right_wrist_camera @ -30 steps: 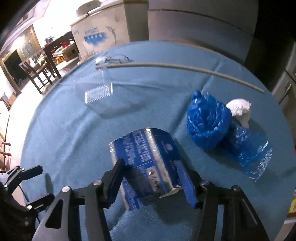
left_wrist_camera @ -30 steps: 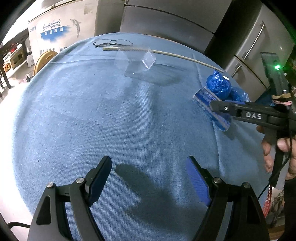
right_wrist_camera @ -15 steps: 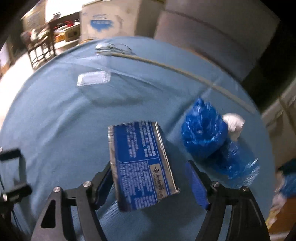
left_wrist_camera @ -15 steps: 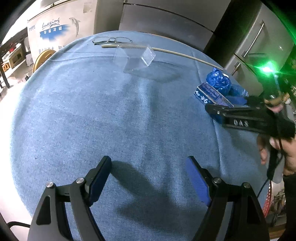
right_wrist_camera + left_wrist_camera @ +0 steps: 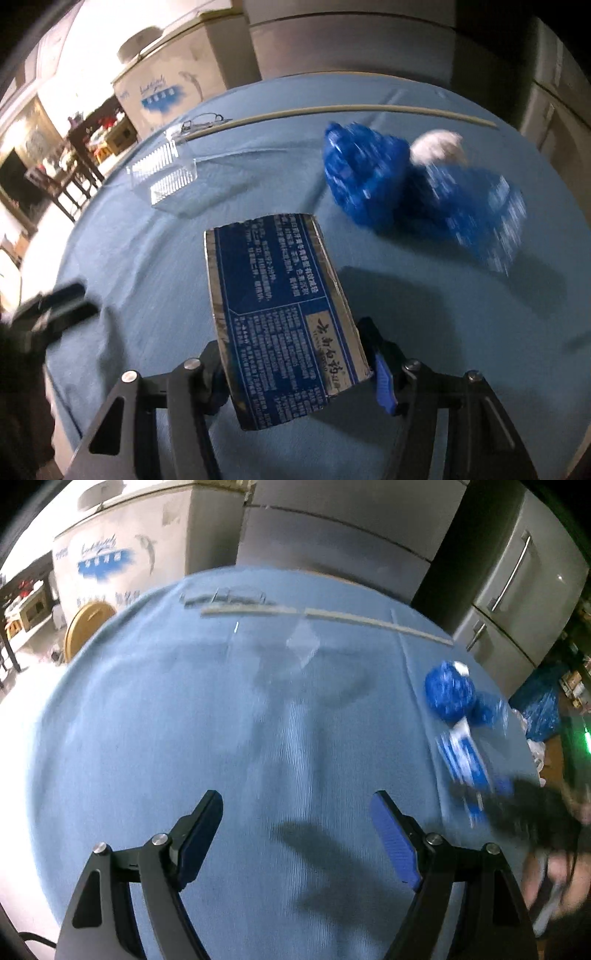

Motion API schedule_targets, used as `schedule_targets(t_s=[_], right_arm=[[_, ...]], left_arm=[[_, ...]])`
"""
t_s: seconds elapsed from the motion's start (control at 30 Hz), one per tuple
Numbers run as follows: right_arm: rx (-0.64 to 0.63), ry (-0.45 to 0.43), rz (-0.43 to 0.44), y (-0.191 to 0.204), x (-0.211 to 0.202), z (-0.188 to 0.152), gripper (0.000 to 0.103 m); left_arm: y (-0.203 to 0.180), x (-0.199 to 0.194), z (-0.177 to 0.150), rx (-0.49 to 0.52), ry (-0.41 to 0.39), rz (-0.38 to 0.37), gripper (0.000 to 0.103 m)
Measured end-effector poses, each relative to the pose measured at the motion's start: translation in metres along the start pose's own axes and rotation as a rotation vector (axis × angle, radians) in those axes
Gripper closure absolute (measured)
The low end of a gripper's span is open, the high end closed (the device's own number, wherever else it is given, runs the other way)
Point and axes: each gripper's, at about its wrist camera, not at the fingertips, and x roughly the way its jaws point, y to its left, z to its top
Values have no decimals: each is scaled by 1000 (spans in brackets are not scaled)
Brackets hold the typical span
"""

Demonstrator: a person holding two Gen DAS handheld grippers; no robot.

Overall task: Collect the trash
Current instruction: 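Grasp the clear plastic container with the left gripper while the right holds the packet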

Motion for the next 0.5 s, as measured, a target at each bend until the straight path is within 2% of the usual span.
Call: schedule_targets(t_s=[0.13,0.27,0.4,0.5], right_arm=[[58,-25,23,-4,-17,-27,39],[96,-38,42,-8,-26,-41,39],[110,-50,51,-10,-31,-46,39],[120,-54,57,-12,-33,-48,39]], left_arm=[[-3,13,40,42,-21,20,21],[-9,36,72,163,-9,61,21],[-8,59,85,293,1,161,21],[-6,78,89,339,40,196,21]])
